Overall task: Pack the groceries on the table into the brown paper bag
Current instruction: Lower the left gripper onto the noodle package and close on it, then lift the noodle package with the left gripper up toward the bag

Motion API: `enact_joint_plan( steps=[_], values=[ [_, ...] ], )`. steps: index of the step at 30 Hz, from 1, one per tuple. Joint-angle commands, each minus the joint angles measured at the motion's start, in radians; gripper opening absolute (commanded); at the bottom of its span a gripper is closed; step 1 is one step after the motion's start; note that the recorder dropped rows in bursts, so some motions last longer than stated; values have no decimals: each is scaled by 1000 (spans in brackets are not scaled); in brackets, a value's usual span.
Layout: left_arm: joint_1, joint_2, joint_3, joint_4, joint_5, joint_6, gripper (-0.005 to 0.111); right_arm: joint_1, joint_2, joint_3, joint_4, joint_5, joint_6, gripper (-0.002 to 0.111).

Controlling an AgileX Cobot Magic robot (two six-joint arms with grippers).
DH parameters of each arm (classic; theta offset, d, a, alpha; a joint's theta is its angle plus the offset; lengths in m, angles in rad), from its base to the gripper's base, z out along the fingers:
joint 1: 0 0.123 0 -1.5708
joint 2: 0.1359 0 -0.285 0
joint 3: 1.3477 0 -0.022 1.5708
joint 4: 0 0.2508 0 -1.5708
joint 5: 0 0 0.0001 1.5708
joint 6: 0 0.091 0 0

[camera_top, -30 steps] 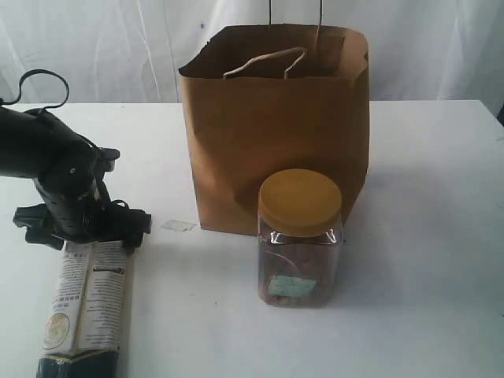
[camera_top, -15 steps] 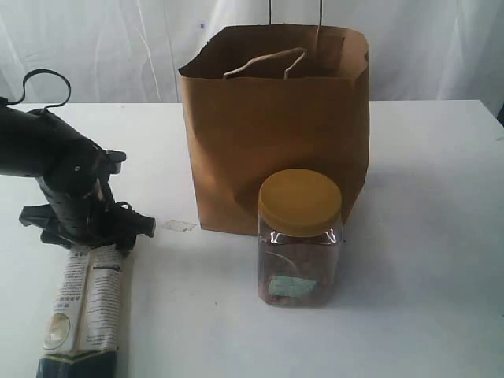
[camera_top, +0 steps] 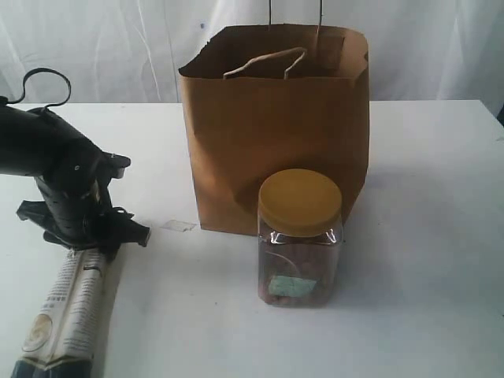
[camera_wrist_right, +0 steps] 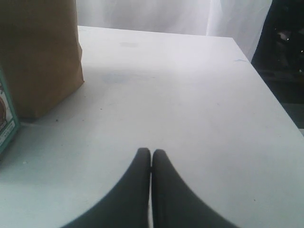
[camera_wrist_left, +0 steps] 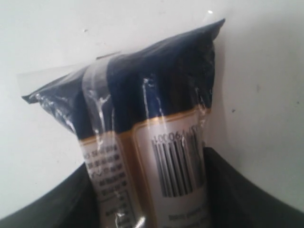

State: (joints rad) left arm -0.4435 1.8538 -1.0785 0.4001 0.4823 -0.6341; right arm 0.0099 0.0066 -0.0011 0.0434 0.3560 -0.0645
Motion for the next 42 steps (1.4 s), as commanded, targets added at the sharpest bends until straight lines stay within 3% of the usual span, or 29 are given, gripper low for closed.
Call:
enact_joint_plan(
  steps=[1,11,22,31,36,39,42],
  values=[
    [2,-30,19,35,121,73,1,-6,-7,1,-2,-7,1,0],
    [2,-306,17,194,186,194,1,-6,-7,1,-2,-7,1,0],
    [2,-551,17,196,193,240,1,-6,-7,1,-2,-7,1,0],
    [2,-704,17,192,115,244,1,-6,-7,1,-2,-7,16,0],
    [2,-803,17,170,-59,244,1,-6,-7,1,-2,-7,16,0],
    [2,-851,17,126,-296,242,0,-6,-7,1,-2,-7,16,0],
    [2,-886,17,81,-644,242,0,-6,-7,1,-2,-7,16,0]
  ],
)
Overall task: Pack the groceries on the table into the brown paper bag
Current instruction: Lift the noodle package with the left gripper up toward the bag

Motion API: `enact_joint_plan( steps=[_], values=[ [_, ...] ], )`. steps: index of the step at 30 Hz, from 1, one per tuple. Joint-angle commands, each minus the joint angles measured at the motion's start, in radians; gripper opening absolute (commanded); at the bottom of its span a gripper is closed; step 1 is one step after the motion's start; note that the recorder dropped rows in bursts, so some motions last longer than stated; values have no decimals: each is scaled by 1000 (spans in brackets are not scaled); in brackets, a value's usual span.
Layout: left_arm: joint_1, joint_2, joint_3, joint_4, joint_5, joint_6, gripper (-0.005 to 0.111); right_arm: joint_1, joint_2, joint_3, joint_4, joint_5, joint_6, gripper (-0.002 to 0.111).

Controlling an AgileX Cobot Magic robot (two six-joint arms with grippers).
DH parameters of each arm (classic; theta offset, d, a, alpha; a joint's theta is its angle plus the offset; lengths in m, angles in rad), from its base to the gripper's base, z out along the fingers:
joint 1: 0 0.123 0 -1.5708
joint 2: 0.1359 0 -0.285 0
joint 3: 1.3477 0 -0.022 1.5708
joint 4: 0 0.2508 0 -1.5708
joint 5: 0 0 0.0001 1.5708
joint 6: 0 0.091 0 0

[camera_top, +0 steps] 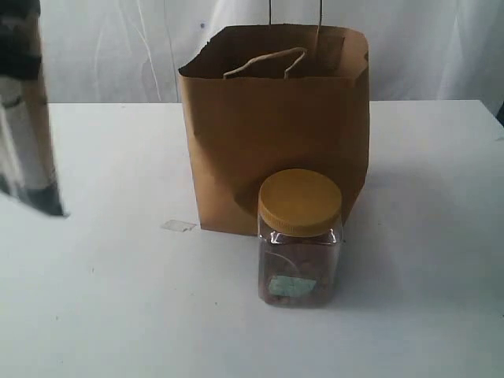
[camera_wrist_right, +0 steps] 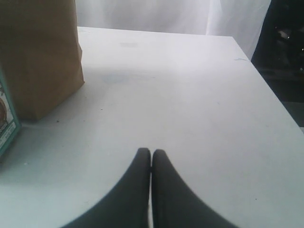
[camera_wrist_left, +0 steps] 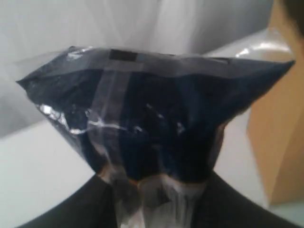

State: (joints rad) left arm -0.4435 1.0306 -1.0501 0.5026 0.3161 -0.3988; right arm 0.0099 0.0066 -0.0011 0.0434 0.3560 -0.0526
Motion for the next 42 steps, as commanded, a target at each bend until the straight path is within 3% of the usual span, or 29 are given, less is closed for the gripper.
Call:
enact_joint_plan(
  steps=[1,4,6,11,15,19,22,29,35,42],
  values=[
    [2,-65,-11,-22,-623,6,0,-6,-7,1,-2,-7,4,0],
    [2,-55,-11,-29,-1012,9,0,-6,-7,1,-2,-7,4,0],
    [2,-32,-25,-27,-1141,5,0,-6,-7,1,-2,-7,4,0],
    [2,56,-109,-20,-1183,-186,0,-6,-7,1,-2,-7,4,0],
    [-4,201,-248,-22,-1259,-347,0,-6,-7,1,-2,-7,4,0],
    [-66,341,-405,17,-1233,-405,0,-6,-7,1,-2,-7,4,0],
    [-135,438,-501,146,-1155,-400,0,-6,-7,1,-2,-7,4,0],
    [-264,583,-659,260,-972,-232,0,-6,-7,1,-2,-7,4,0],
    [-268,623,-721,262,-893,-130,0,-6,-7,1,-2,-7,4,0],
    [-268,686,-815,264,-923,-67,0,-6,-7,1,-2,-7,4,0]
  ],
)
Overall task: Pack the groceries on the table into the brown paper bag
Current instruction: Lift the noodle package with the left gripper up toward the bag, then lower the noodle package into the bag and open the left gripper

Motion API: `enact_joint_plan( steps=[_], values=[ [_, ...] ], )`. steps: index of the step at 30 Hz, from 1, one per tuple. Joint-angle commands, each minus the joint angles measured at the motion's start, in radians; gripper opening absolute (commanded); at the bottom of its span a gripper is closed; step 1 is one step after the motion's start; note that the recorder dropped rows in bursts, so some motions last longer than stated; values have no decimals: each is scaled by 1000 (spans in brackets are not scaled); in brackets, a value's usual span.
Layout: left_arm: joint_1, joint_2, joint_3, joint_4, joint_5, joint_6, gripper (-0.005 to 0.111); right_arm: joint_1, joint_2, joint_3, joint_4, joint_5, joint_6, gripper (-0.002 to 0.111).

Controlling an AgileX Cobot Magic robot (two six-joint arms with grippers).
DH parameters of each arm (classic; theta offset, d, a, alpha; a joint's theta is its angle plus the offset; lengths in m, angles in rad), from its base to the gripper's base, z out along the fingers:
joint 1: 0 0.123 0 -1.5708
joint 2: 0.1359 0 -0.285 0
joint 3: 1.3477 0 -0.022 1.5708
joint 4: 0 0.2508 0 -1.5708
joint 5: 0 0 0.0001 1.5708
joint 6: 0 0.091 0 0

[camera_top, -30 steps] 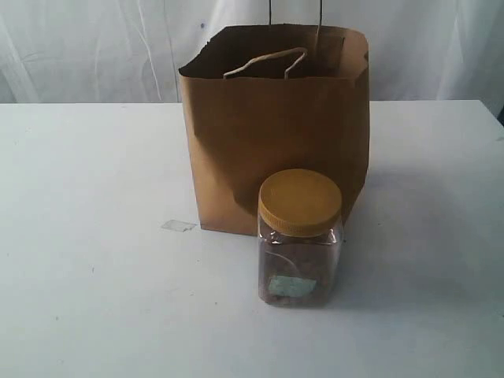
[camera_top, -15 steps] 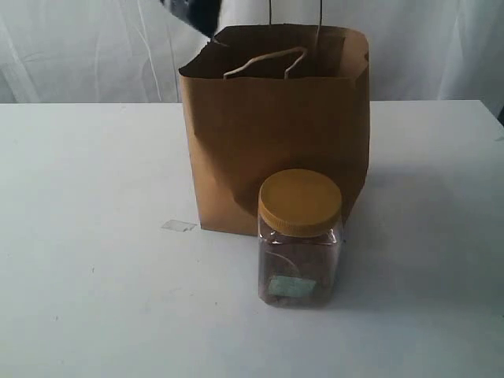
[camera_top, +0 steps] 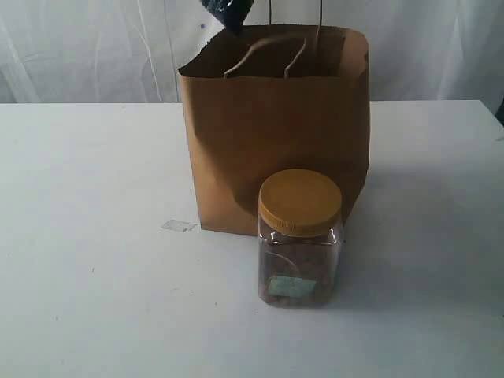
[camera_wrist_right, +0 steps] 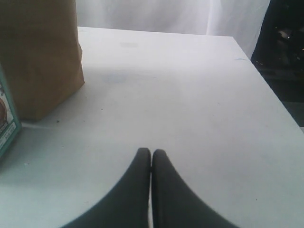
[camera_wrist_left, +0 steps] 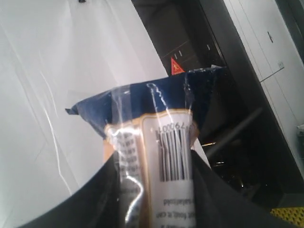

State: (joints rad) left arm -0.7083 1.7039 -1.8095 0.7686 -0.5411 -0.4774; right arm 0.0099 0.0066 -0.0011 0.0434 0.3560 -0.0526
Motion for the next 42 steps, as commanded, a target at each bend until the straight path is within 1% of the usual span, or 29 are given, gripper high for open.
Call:
enact_joint_plan(
  steps=[1,4,6,9,11,12,14,16,17,20,22,26,29,33,35,37,38,42],
  values=[
    [-4,22,-58,-2,-65,10,0,-6,-7,1,-2,-7,4,0],
    [-4,64,-58,32,-67,7,0,-6,-7,1,-2,-7,4,0],
    [-4,91,-58,96,-64,7,0,-6,-7,1,-2,-7,4,0],
    [-4,121,-58,294,-59,-3,0,-6,-7,1,-2,-7,4,0],
    [-4,132,-58,426,-45,-70,0,-6,-7,1,-2,-7,4,0],
    [-4,138,-51,487,-24,-128,0,-6,-7,1,-2,-7,4,0],
    [-4,149,-44,529,0,-171,0,-6,-7,1,-2,-7,4,0],
    [-4,164,-38,556,22,-225,0,-6,-7,1,-2,-7,4,0],
    [-4,185,-36,562,26,-287,0,-6,-7,1,-2,-7,4,0],
    [-4,213,-36,562,12,-338,0,-6,-7,1,-2,-7,4,0],
    [-4,232,-36,564,-9,-343,0,-6,-7,1,-2,-7,4,0],
    [-4,249,-36,572,3,-343,0,-6,-7,1,-2,-7,4,0],
    [-1,260,-36,574,68,-349,0,-6,-7,1,-2,-7,4,0],
    [-1,260,-36,581,182,-434,0,-6,-7,1,-2,-7,4,0],
    [-1,260,-36,590,216,-453,0,-6,-7,1,-2,-7,4,0],
    [-1,260,-36,612,247,-454,0,-6,-7,1,-2,-7,4,0],
    [-1,260,-36,653,265,-487,0,-6,-7,1,-2,-7,4,0],
    [-1,260,-36,778,260,-636,0,-6,-7,1,-2,-7,4,0]
  ],
)
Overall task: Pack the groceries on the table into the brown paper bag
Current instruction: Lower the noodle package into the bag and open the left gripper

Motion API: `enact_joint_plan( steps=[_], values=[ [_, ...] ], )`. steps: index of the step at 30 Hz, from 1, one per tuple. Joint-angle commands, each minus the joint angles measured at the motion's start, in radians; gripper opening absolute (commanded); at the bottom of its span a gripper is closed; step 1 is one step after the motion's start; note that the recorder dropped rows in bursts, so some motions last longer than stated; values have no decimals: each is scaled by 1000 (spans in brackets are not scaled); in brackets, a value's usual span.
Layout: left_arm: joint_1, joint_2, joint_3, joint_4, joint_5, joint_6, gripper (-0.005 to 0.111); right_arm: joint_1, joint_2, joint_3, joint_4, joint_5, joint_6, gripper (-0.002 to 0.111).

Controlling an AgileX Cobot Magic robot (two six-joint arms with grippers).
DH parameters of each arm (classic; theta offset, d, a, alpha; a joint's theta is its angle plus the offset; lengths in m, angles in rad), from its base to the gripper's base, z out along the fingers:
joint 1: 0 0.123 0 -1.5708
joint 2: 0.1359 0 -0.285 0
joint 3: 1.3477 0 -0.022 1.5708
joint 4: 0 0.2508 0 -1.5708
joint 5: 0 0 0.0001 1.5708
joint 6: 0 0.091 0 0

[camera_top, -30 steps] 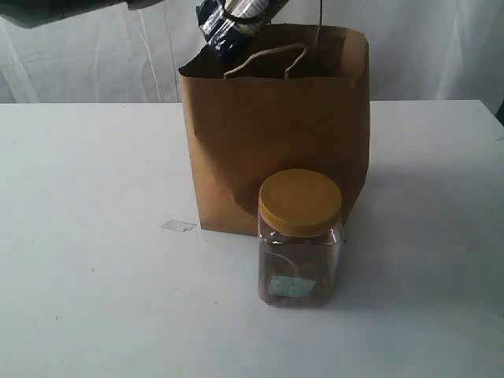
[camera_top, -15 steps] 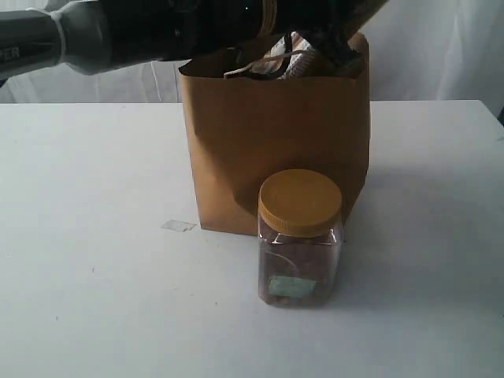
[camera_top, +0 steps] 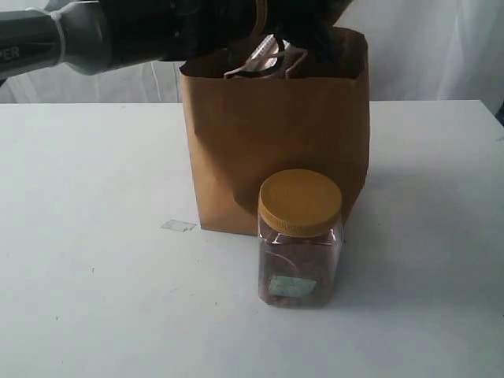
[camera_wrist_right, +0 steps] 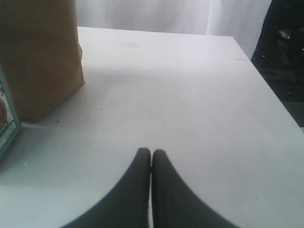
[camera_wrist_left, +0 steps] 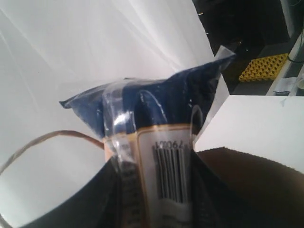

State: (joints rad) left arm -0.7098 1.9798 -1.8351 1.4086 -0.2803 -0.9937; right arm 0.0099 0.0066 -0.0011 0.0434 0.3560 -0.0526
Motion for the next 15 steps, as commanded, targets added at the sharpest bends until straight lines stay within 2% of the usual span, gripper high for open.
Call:
enact_joint_plan(
  steps=[1,4,10,15],
  values=[
    [0,-16,-10,191,-18,-179,0,-6,-7,1,-2,-7,4,0],
    [0,-16,-10,336,-76,-305,0,-6,-7,1,-2,-7,4,0],
    [0,-16,22,336,-125,-338,0,-6,-7,1,-2,-7,4,0],
    [0,-16,97,336,-42,-336,0,-6,-7,1,-2,-7,4,0]
  ],
)
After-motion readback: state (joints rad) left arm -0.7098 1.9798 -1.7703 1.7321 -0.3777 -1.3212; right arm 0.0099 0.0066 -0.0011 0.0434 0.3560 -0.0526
